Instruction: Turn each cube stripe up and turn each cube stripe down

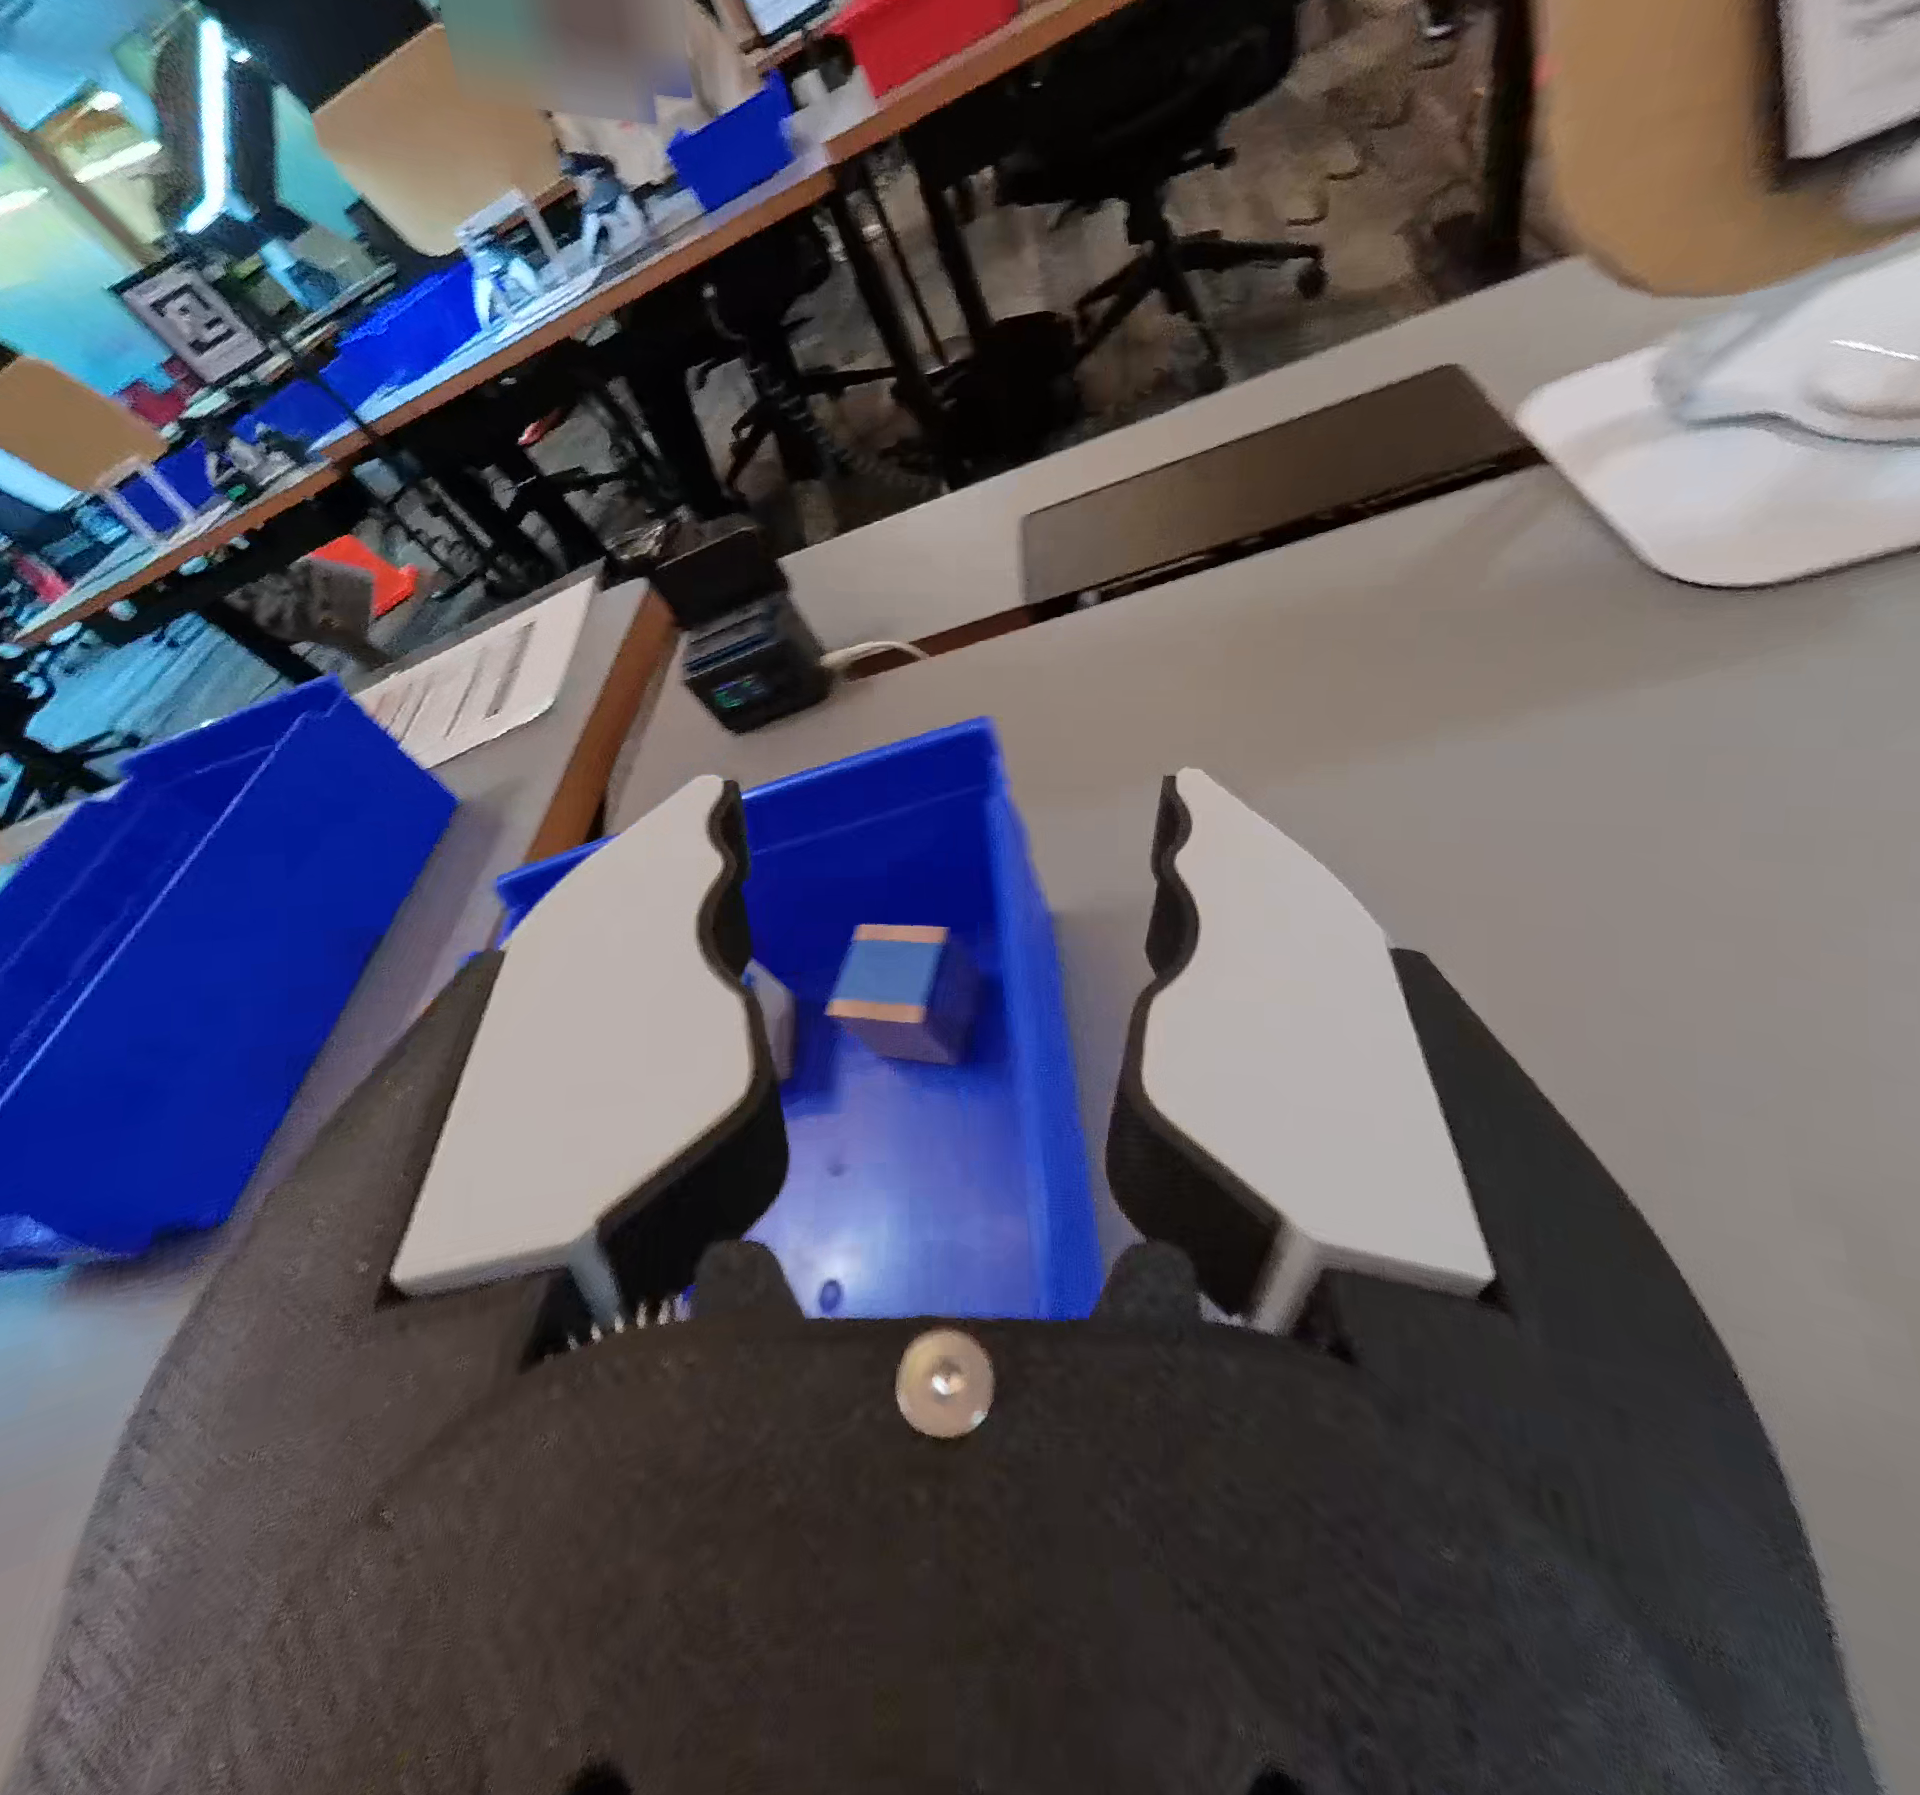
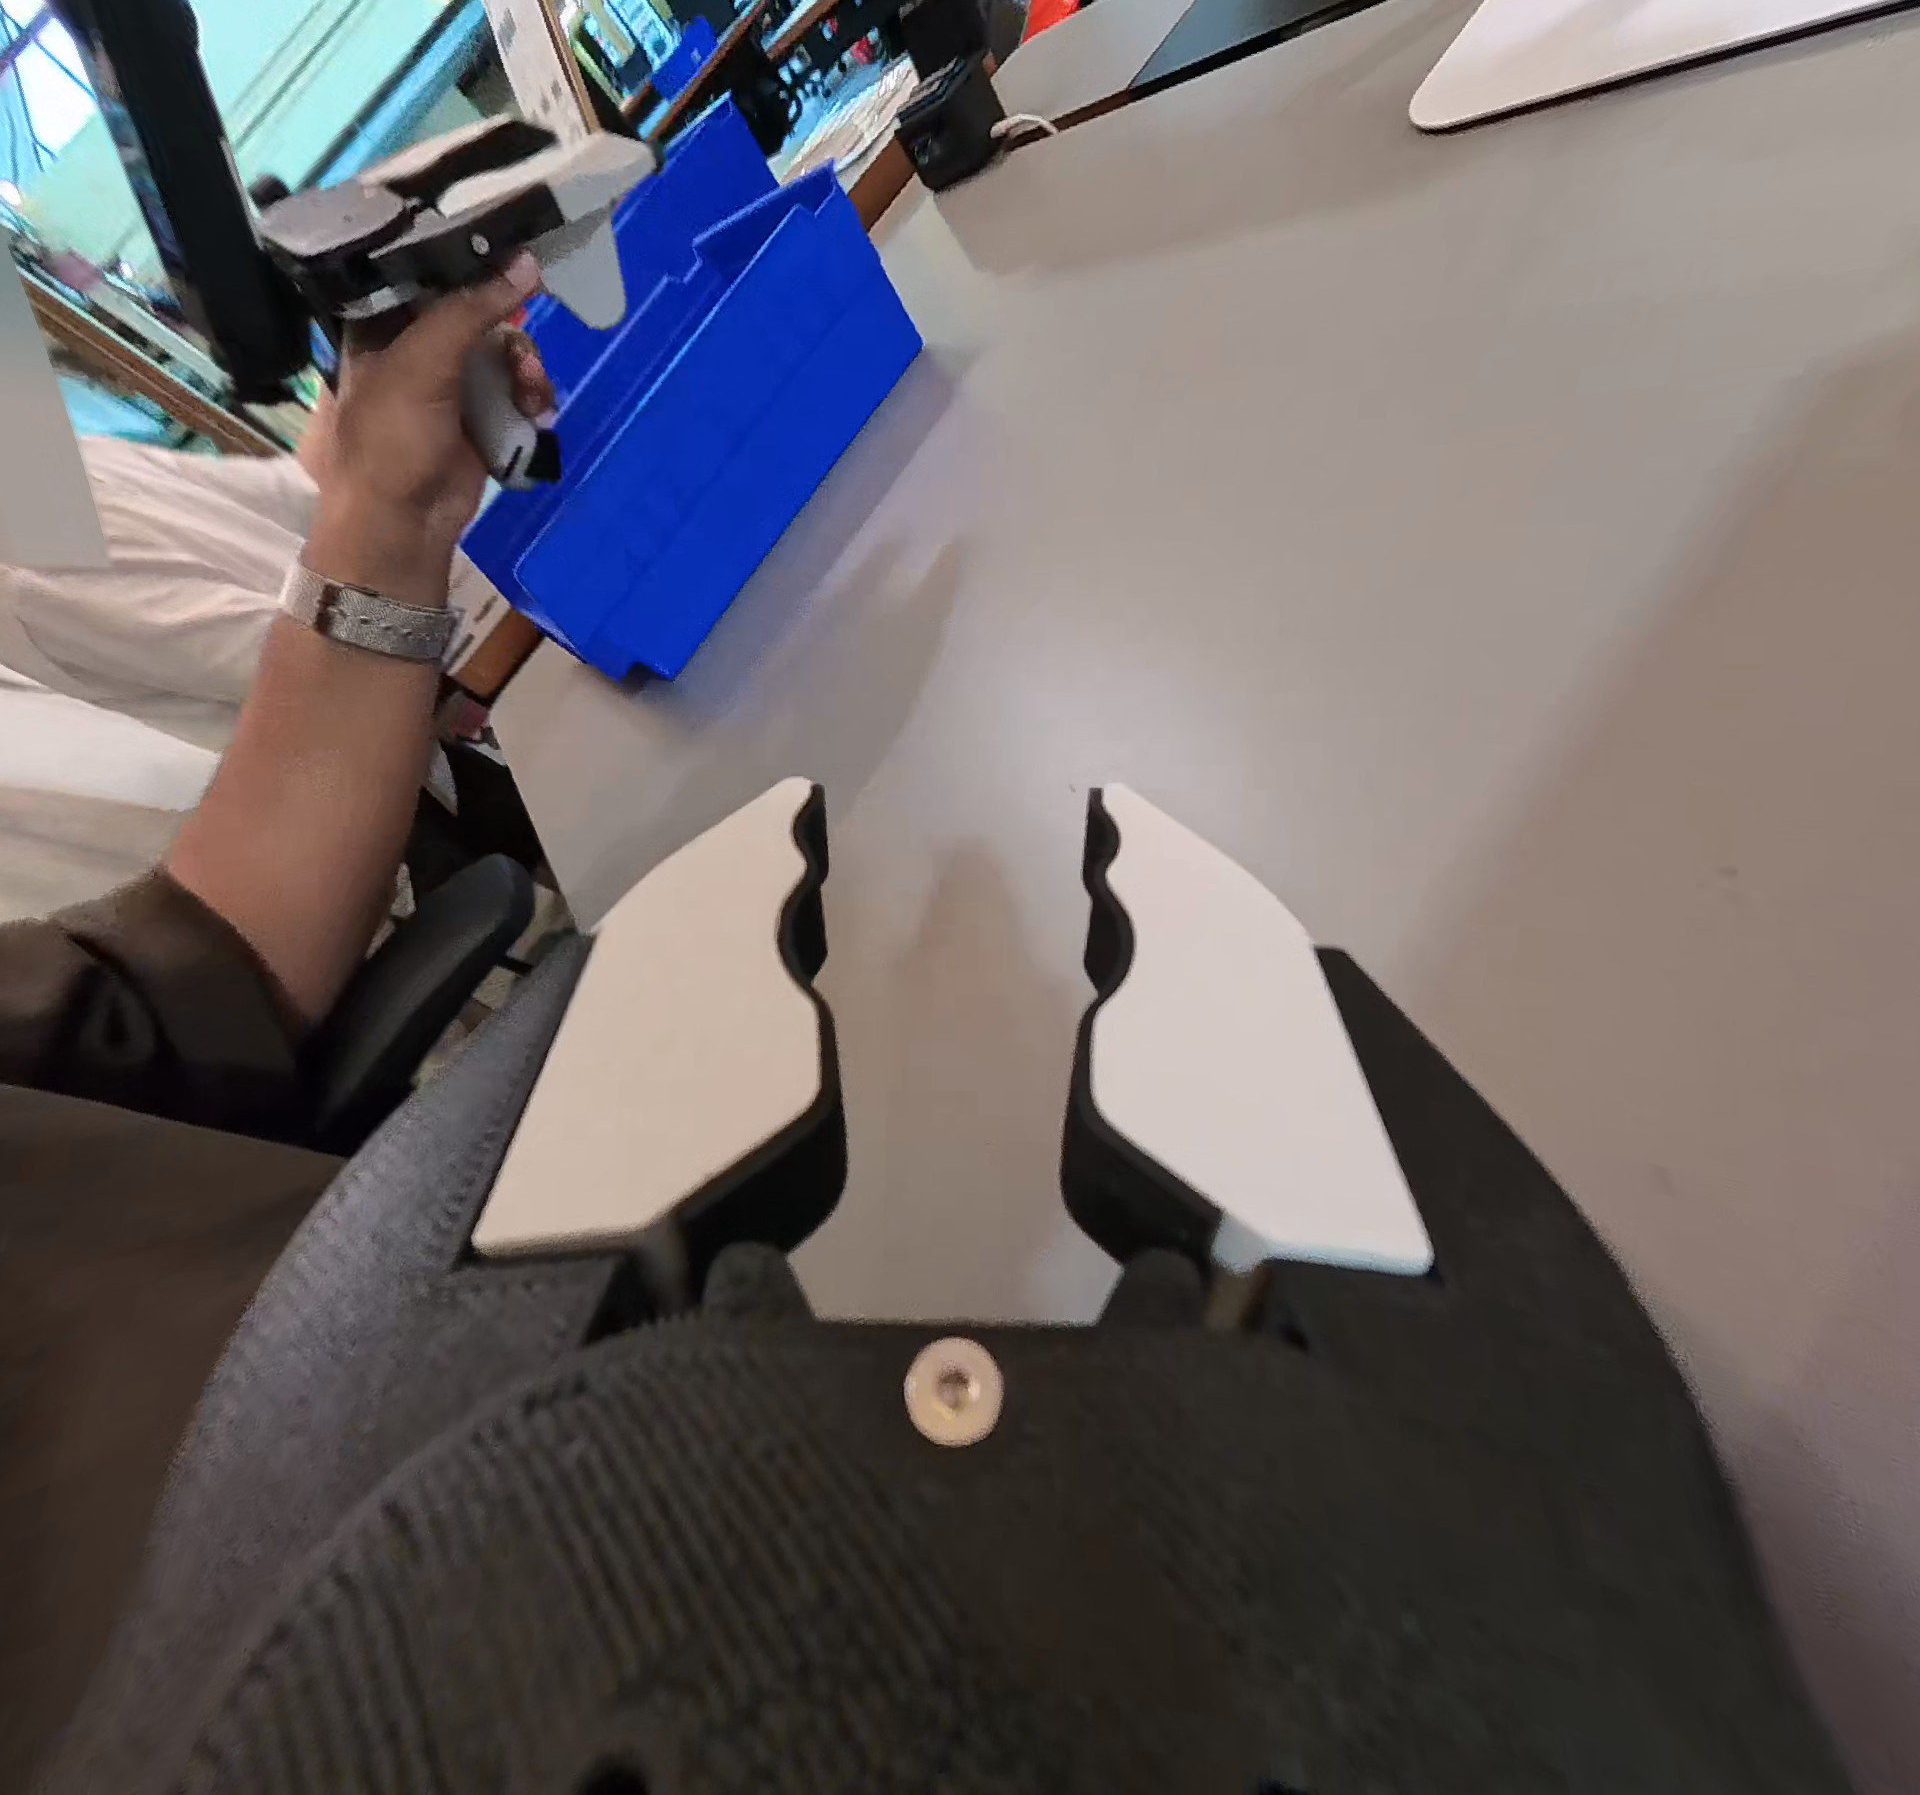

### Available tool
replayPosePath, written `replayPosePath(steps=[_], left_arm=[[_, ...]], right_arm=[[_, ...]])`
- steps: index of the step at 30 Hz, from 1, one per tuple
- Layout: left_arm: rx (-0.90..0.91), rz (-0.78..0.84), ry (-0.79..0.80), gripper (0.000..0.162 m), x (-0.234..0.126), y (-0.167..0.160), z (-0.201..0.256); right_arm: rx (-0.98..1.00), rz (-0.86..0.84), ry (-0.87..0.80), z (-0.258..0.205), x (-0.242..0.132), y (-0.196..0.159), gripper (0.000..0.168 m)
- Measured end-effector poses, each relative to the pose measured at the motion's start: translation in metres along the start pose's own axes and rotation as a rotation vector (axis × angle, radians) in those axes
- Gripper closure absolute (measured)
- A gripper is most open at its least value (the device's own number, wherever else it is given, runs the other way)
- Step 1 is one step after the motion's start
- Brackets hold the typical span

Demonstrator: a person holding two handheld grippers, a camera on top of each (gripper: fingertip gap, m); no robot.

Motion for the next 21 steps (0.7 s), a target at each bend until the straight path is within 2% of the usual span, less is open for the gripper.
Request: replayPosePath(steps=[4,8,15,17,21], left_arm=[[-0.083,-0.11,0.05,0.09,0.017,-0.03,-0.043],[-0.134,-0.247,0.033,0.09,0.04,-0.068,-0.059],[-0.204,-0.472,-0.131,0.09,0.075,-0.121,-0.032],[-0.202,-0.546,-0.109,0.11,0.08,-0.131,-0.026],[-0.153,-0.59,-0.076,0.11,0.084,-0.141,-0.025]], right_arm=[[0.035,0.045,-0.015,0.001,-0.012,0.005,0.123],[0.009,0.101,-0.067,0.002,-0.028,0.012,0.123],[0.001,0.149,-0.148,0.008,-0.049,0.013,0.123],[0.017,0.163,-0.152,0.009,-0.052,0.013,0.123],[0.028,0.157,-0.143,0.008,-0.051,0.01,0.123]])
Point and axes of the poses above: each gripper's, where its closed fingertips meet, x out along the fingers, y out of its top, z = x × y across the jaws, the point moved 5 cm from there along -x, back along the fingers, and after that the axes turned 11 degrees about z, right-handed, at the moved point
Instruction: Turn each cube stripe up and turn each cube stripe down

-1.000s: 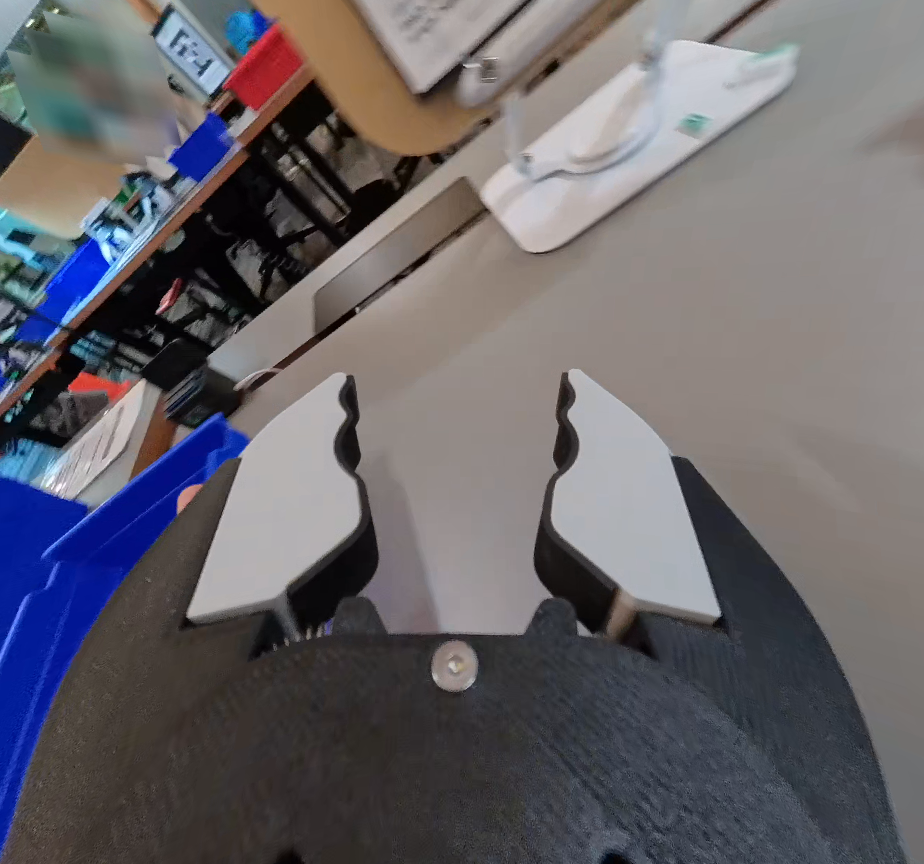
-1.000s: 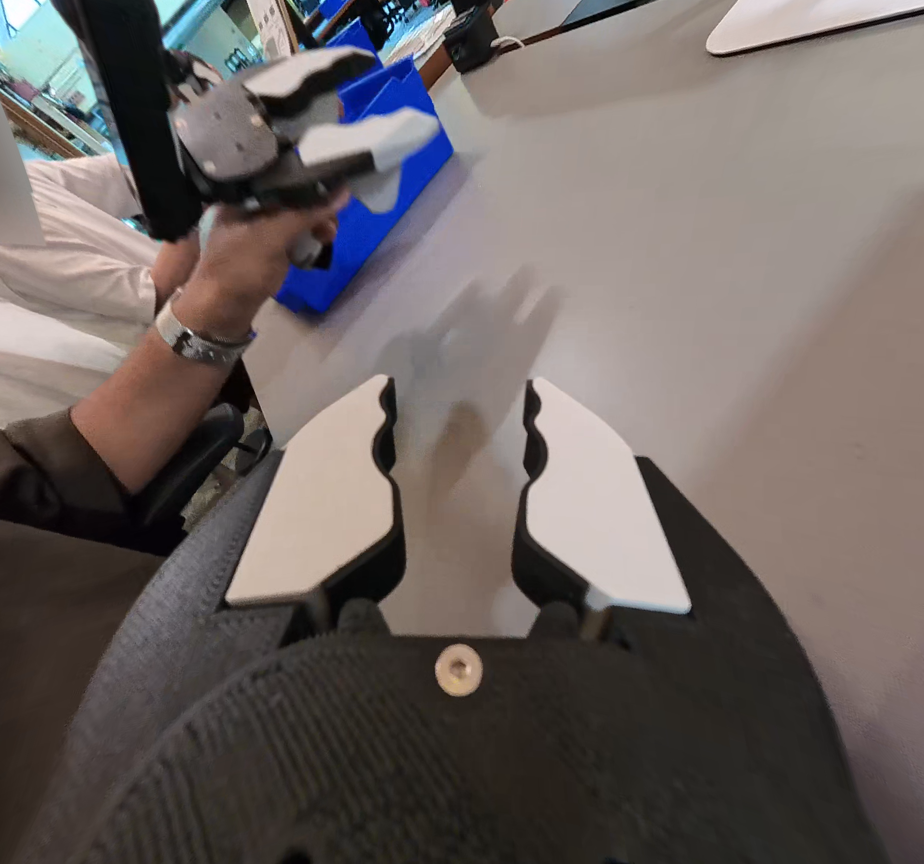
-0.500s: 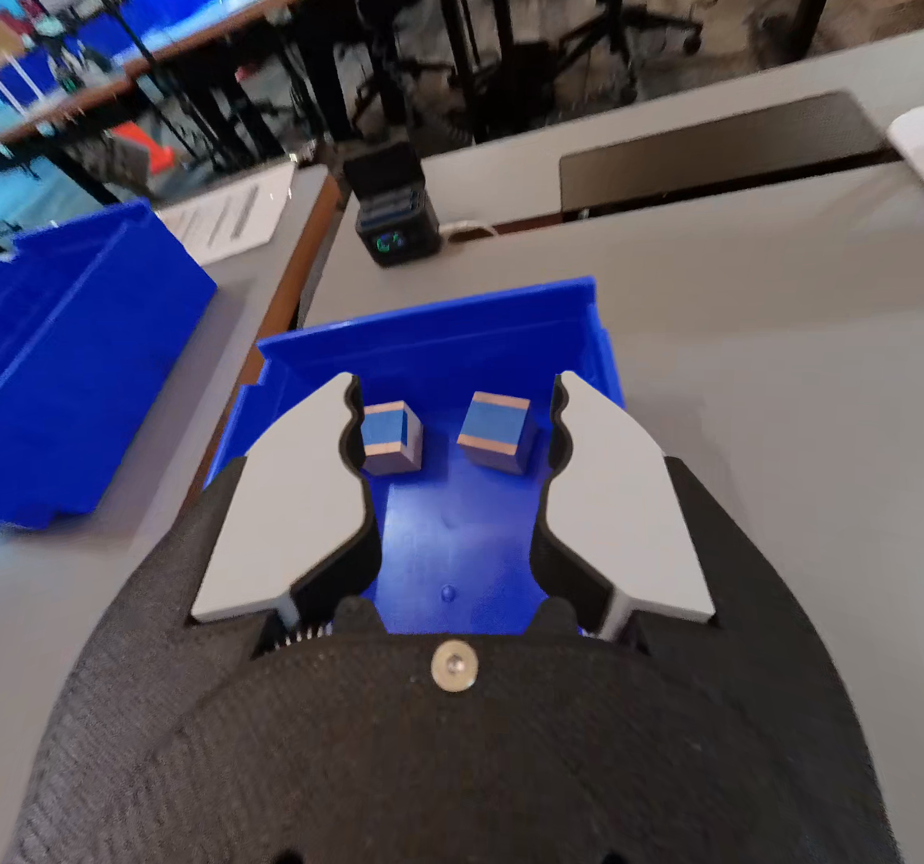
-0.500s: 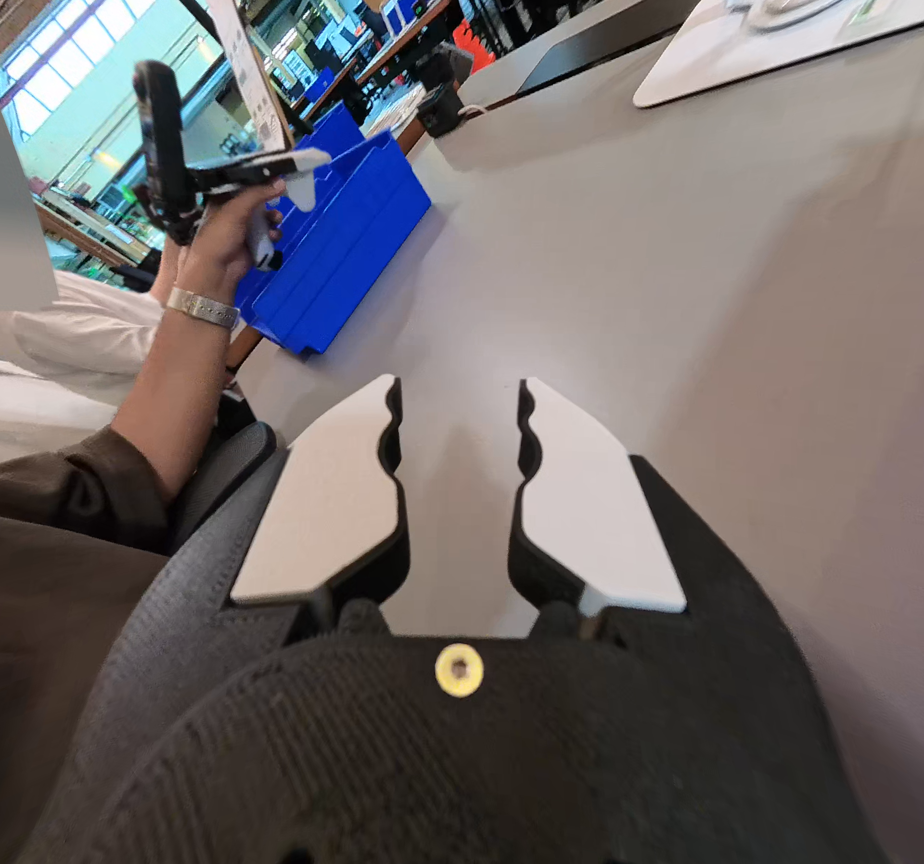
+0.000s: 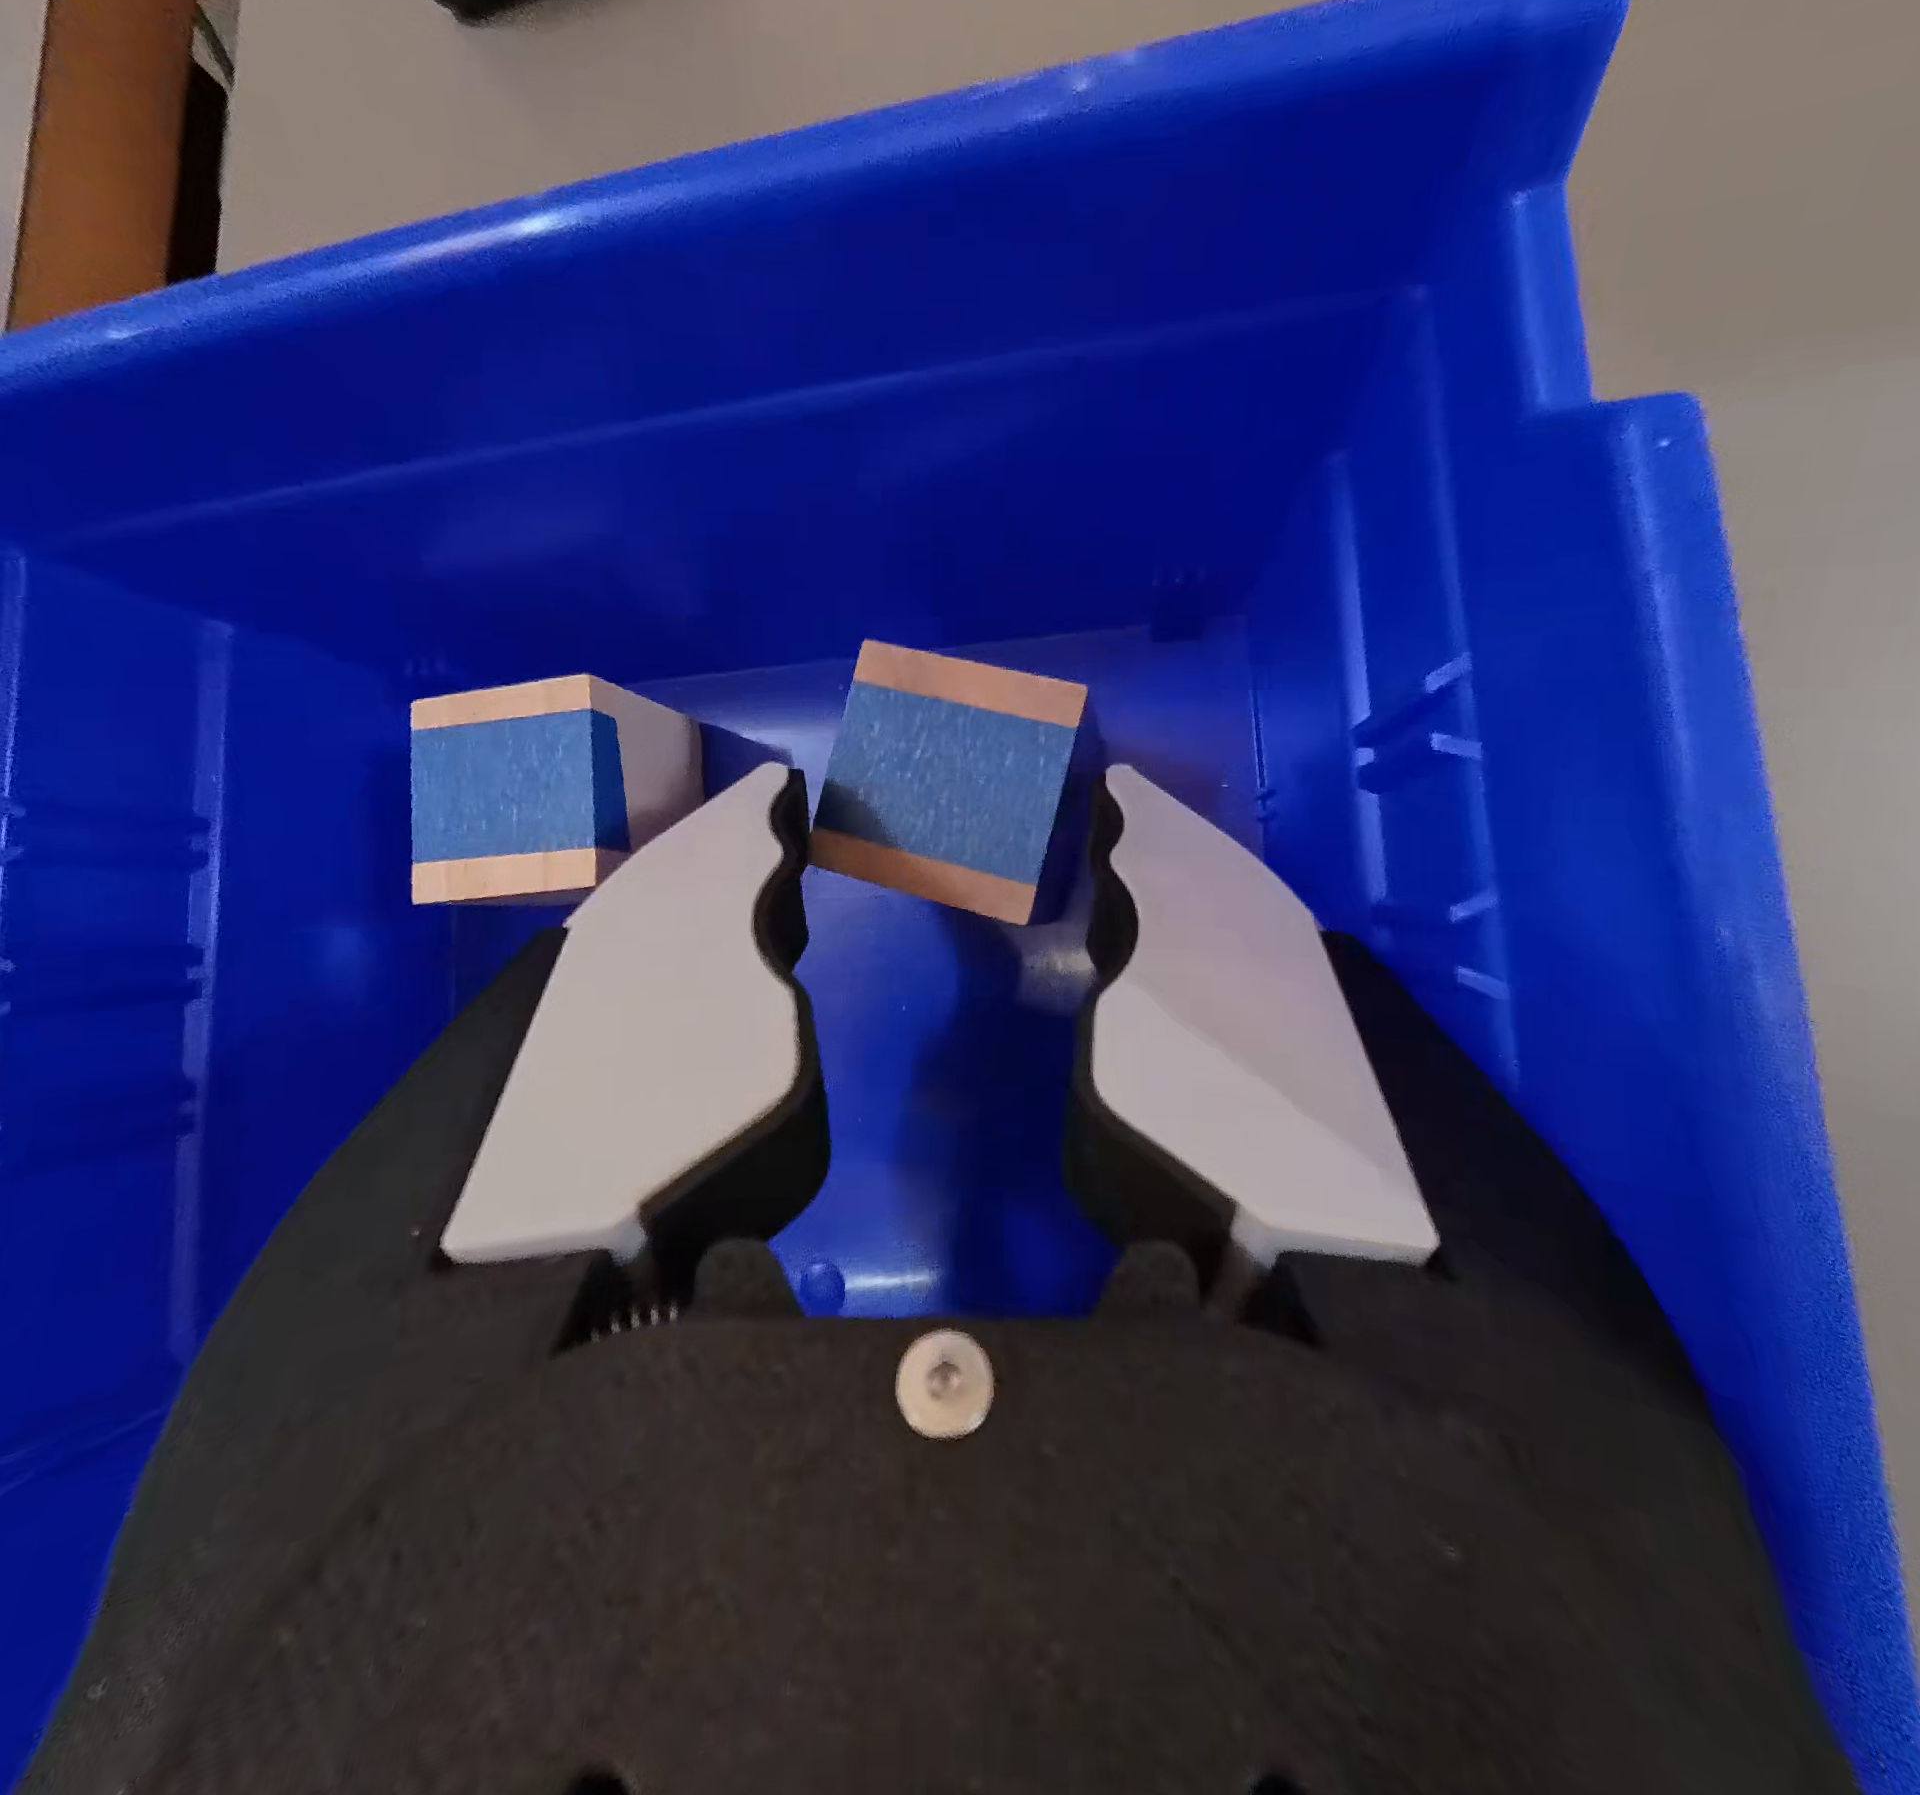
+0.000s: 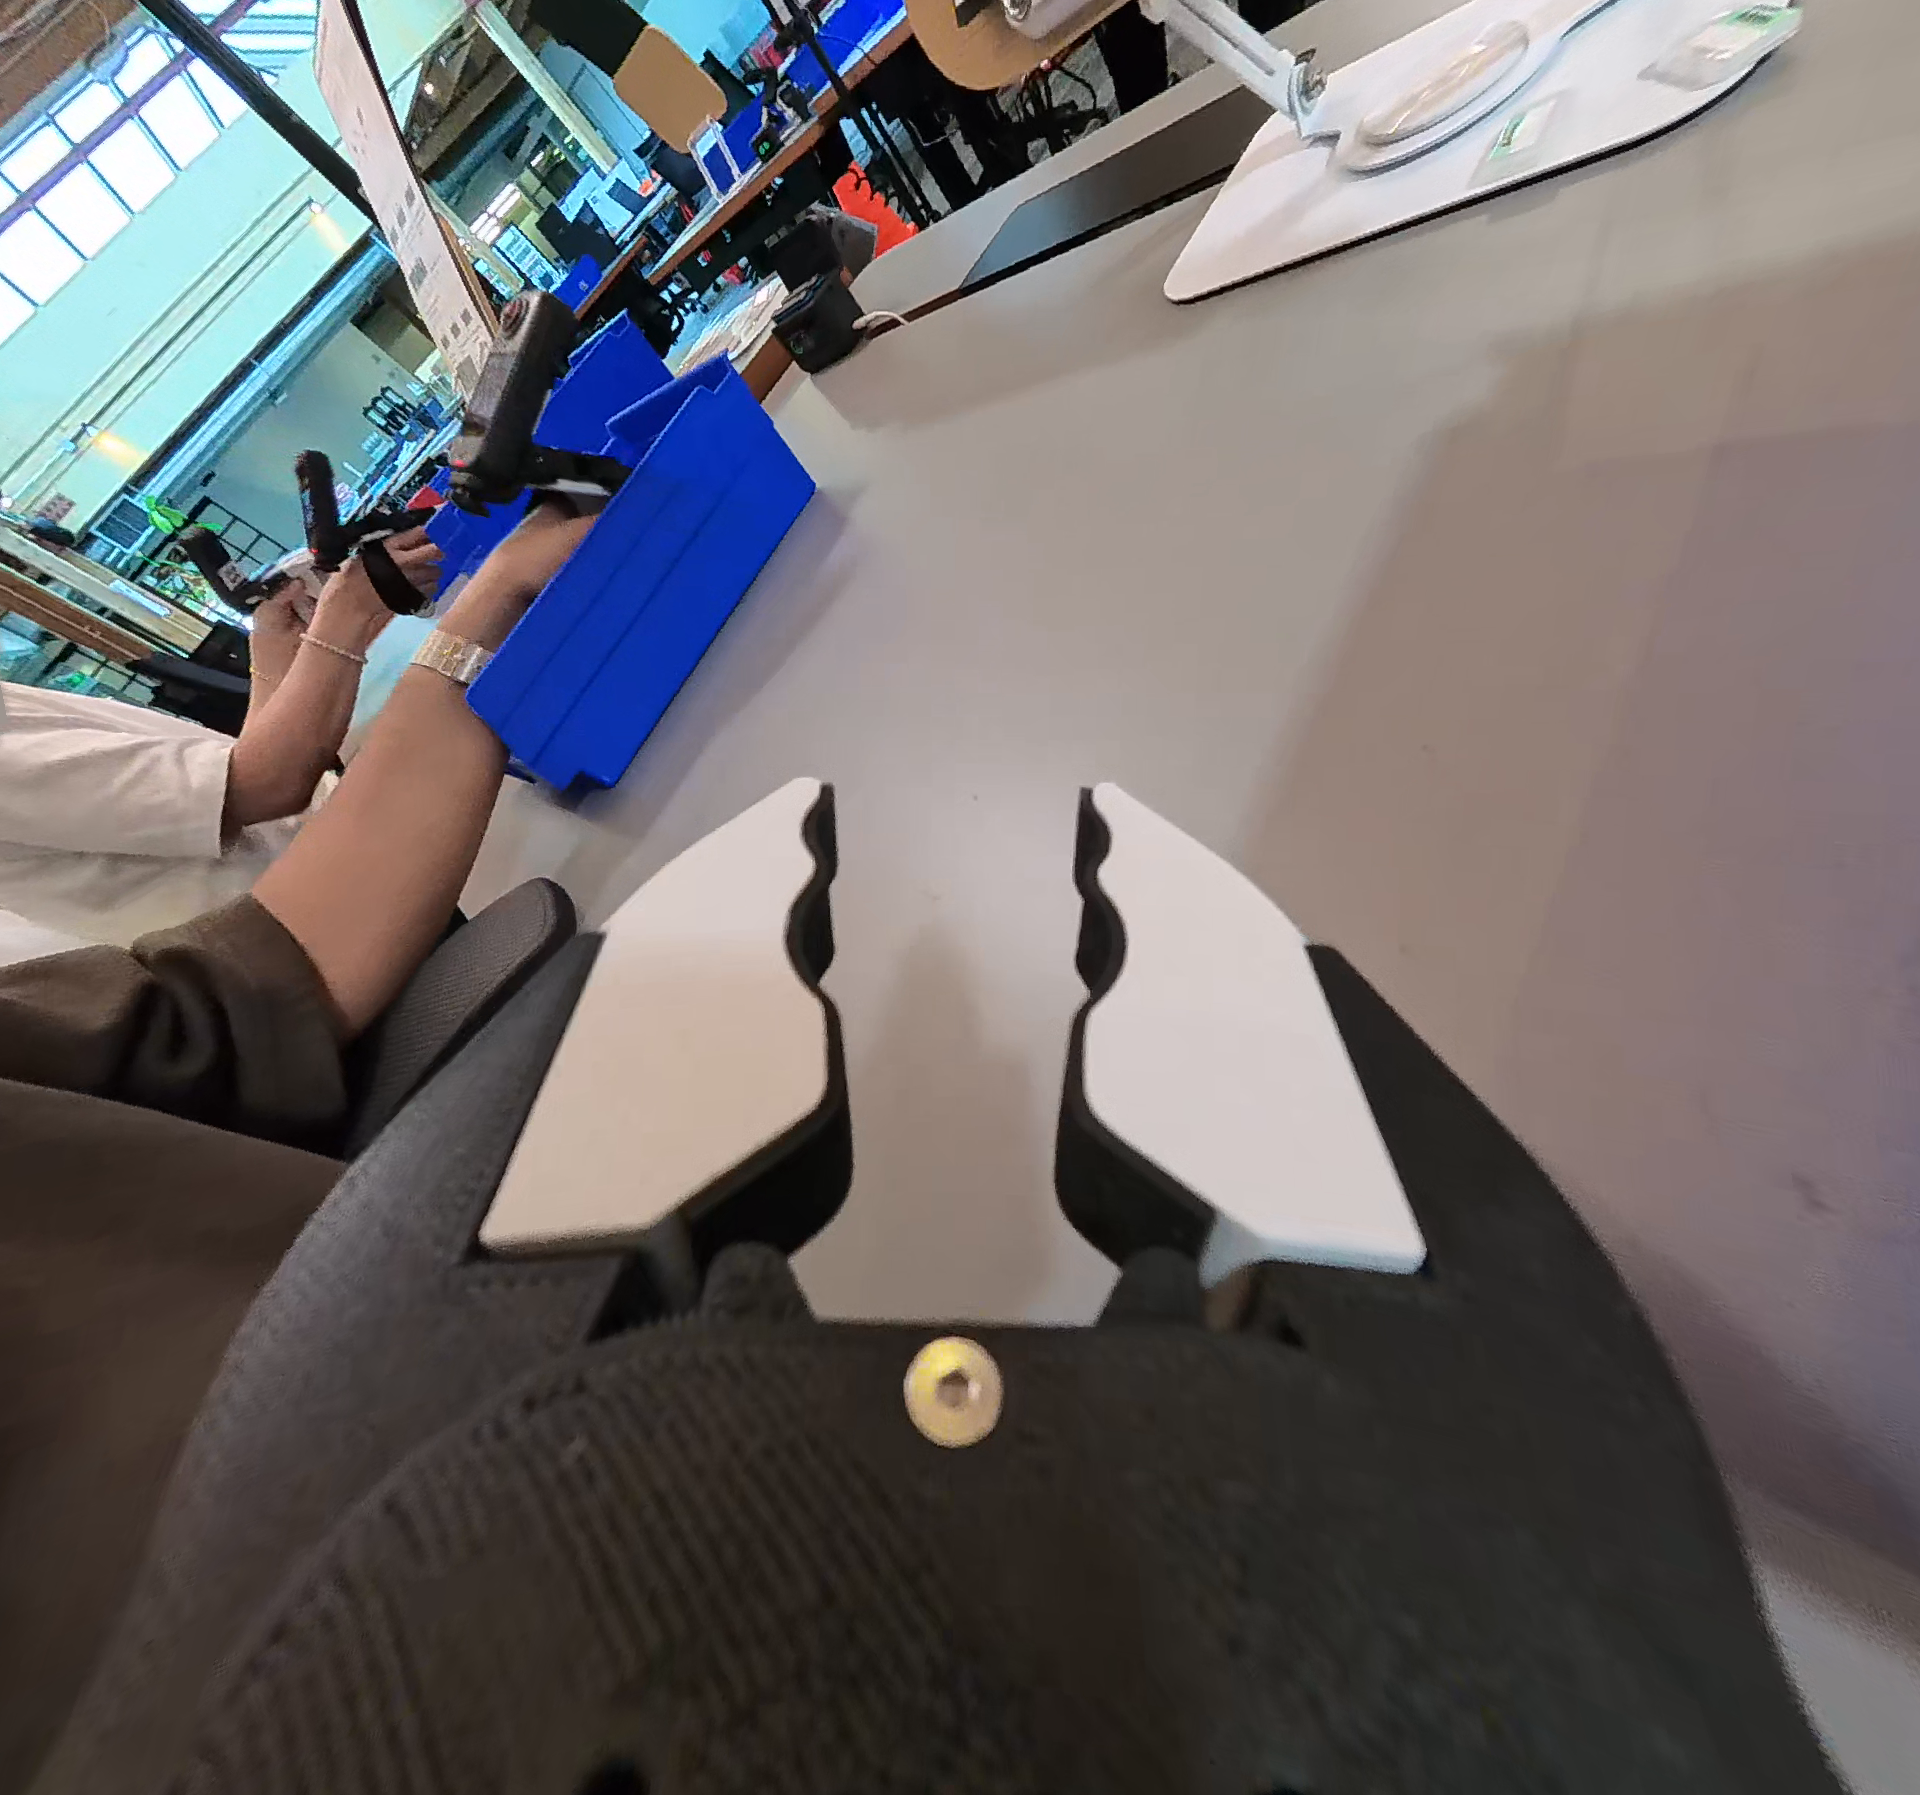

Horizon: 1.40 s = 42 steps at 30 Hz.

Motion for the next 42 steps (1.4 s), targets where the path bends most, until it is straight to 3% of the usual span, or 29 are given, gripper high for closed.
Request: replayPosePath(steps=[10,14,18,23,28,34,42], left_arm=[[0.021,0.059,0.0,0.113,-0.016,0.005,-0.009],[0.005,0.173,0.041,0.114,-0.046,0.027,-0.021],[0.003,0.354,-0.004,0.114,-0.105,0.067,-0.014],[-0.026,0.606,-0.331,0.115,-0.187,0.111,0.049],[-0.062,0.709,-0.761,0.115,-0.232,0.118,0.146],[-0.204,0.682,-1.238,0.115,-0.257,0.09,0.266],[-0.413,0.5,-1.556,0.115,-0.268,0.04,0.342]], right_arm=[[0.004,-0.038,0.047,-0.005,0.008,-0.006,0.124],[0.017,-0.04,0.059,-0.005,0.01,-0.006,0.124],[-0.003,-0.046,0.068,-0.007,0.014,-0.007,0.125],[-0.073,-0.063,0.126,-0.022,0.022,-0.012,0.123],[-0.232,-0.042,0.19,-0.043,0.024,-0.015,0.118],[-0.375,0.04,0.249,-0.059,0.02,-0.013,0.113],[-0.12,0.236,0.301,-0.051,0.007,0.012,0.092]])
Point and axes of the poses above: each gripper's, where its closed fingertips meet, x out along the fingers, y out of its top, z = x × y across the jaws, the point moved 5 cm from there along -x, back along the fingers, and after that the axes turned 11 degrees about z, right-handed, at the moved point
